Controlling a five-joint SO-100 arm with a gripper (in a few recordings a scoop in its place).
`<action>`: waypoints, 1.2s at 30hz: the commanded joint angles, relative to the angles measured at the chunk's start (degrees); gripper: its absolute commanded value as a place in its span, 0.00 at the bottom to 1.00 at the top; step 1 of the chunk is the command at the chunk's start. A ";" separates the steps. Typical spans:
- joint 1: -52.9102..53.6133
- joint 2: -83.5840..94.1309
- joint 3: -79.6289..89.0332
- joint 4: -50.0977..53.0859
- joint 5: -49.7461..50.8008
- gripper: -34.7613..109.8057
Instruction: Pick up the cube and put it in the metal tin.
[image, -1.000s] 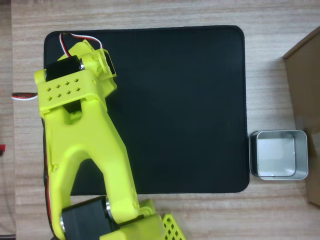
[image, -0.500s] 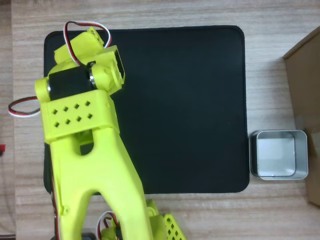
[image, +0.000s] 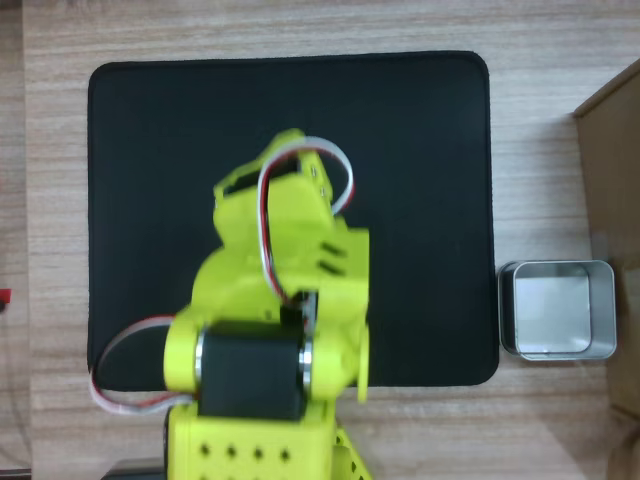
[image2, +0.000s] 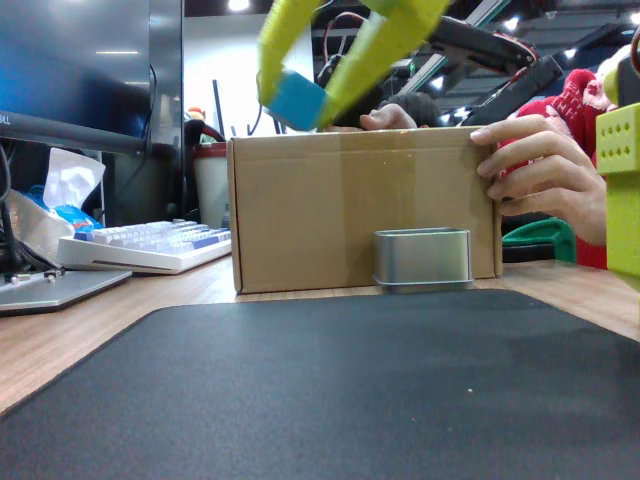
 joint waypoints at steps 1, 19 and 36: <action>3.16 6.15 2.02 3.08 -2.02 0.25; 41.57 10.37 15.38 -4.39 -13.54 0.25; 53.44 -23.03 1.93 -17.31 -21.01 0.25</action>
